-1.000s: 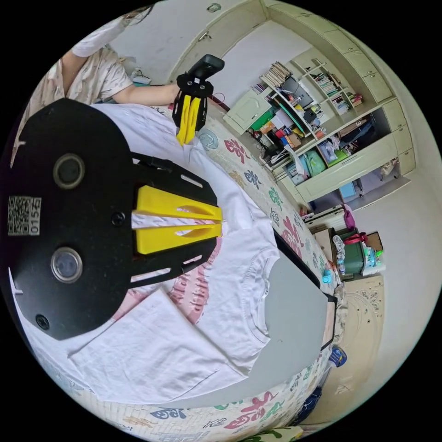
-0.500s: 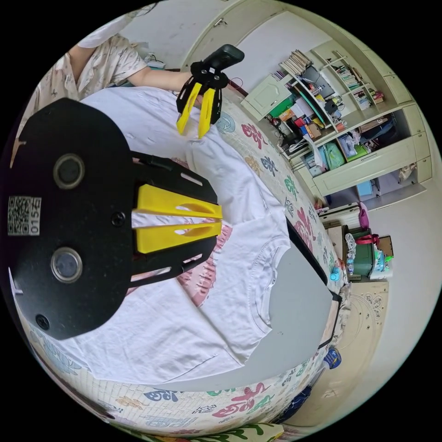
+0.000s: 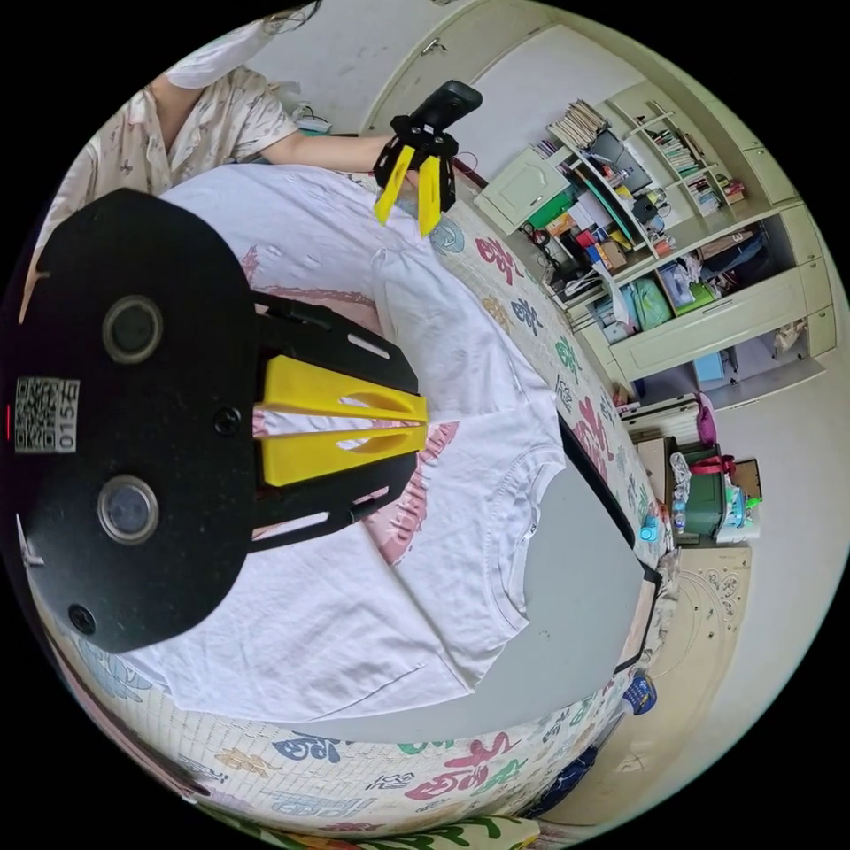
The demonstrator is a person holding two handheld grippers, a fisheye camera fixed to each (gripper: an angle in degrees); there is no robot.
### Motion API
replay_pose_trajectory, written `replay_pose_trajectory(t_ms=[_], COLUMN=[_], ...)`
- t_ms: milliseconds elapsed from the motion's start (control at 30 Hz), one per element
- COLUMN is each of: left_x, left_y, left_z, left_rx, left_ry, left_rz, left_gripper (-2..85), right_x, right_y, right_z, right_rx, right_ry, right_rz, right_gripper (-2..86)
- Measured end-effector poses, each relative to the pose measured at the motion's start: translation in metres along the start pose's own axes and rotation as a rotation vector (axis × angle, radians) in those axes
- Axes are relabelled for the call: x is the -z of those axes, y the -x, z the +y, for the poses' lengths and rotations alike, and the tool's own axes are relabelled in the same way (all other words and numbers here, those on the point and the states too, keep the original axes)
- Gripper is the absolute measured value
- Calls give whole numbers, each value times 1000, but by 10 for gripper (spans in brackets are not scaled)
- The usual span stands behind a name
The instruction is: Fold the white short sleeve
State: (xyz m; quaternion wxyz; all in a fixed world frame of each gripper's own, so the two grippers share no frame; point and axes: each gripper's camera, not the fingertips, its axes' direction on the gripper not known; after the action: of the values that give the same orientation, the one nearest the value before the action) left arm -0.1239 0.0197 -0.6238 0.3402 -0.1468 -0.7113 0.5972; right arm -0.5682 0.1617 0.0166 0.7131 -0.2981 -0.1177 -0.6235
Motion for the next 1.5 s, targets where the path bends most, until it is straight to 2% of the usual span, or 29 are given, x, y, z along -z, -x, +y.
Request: replay_pose_trajectory(t_ms=[167,367,500,600,667,767,933,1033,1167,1300,1500], left_x=[-18,34,110,135,141,137,134,140,156,165,184], left_y=[-26,-52,-19,2,0,-15,-42,-50,-58,-66,-70], left_z=[-30,-33,-26,-16,-18,-26,-39,-40,-42,-43,-39], left_rx=[-92,-217,-82,9,8,-19,-87,-108,-104,-116,-126], left_ry=[120,155,92,169,194,269,301,310,318,310,240], left_rz=[-8,56,-81,-243,-220,-311,-316,-335,-382,-406,-372], left_gripper=[83,67,81,78,82,85,83,78,74,74,60], right_x=[-3,3,12,20,28,45,52,40,4,-38,-83], right_y=[10,7,4,4,4,22,76,80,70,74,88], right_z=[-2,0,3,4,5,5,-8,-41,-105,-144,-178], right_rx=[10,13,6,0,-5,58,203,179,65,1,-1], right_ry=[21,49,51,45,27,-36,-56,-26,36,61,128], right_rz=[46,36,27,63,43,-22,-50,-111,-35,-41,47], right_gripper=[-8,-9,-10,-9,-7,4,73,81,89,92,88])
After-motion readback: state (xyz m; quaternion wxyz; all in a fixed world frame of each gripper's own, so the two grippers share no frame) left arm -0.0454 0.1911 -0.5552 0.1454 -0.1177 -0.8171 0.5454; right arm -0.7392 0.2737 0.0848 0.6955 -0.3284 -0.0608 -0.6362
